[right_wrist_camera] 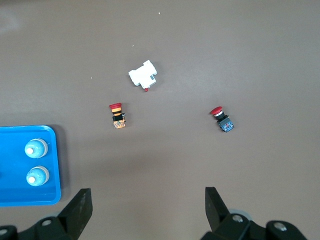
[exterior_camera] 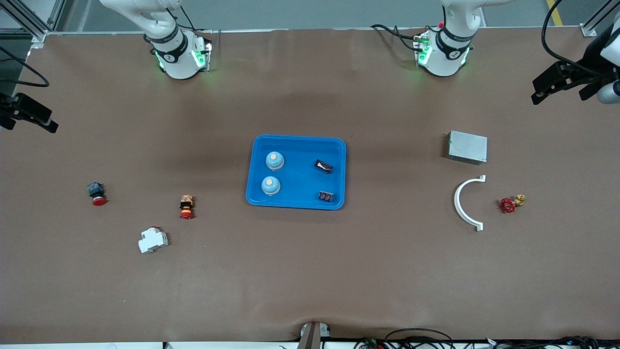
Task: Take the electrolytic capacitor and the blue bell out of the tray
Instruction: 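Raise both grippers from rest and swing them toward the blue tray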
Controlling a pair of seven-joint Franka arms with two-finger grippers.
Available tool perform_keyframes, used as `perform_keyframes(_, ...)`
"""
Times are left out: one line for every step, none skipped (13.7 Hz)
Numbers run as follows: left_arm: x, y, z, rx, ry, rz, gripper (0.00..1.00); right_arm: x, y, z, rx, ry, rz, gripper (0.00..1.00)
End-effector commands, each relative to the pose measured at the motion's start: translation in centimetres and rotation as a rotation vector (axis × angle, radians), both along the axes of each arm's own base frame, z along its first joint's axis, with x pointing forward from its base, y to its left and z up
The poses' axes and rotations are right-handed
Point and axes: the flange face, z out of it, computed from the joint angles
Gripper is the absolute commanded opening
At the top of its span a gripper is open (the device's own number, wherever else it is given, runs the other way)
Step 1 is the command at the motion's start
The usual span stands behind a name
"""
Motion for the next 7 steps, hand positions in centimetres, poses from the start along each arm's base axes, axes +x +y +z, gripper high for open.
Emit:
perform_keyframes(0.6, 0.0, -0.8, -0.015, 0.022, -0.022, 1.00, 0.2, -0.2, 0.5, -0.006, -0.012, 0.009, 1.00)
perform_keyframes(1.1, -0.1, -1.5, -0.017, 0.033, -0.023, 1.00, 0.2, -0.2, 0.5, -0.006, -0.013, 0.010, 1.00)
perform_keyframes(1.6, 0.0, -2.1, -0.021, 0.039, -0.019, 1.00, 0.2, -0.2, 0.5, -0.008, -0.012, 0.010, 1.00)
perform_keyframes(2.2, 0.0, -2.9, -0.025, 0.042, -0.018, 1.00, 0.2, -0.1, 0.5, -0.006, -0.012, 0.012, 1.00)
perform_keyframes(2.7, 0.2, -3.3, -0.028, 0.038, -0.015, 1.00, 0.2, 0.0, 0.4, -0.005, -0.010, 0.014, 1.00)
perform_keyframes(3.4, 0.3, -4.1, -0.031, 0.042, -0.013, 1.00, 0.2, 0.3, 0.5, -0.005, -0.012, 0.020, 1.00)
perform_keyframes(3.8, 0.4, -4.8, -0.032, 0.047, -0.012, 1.00, 0.2, 0.5, 0.5, -0.005, -0.012, 0.023, 1.00)
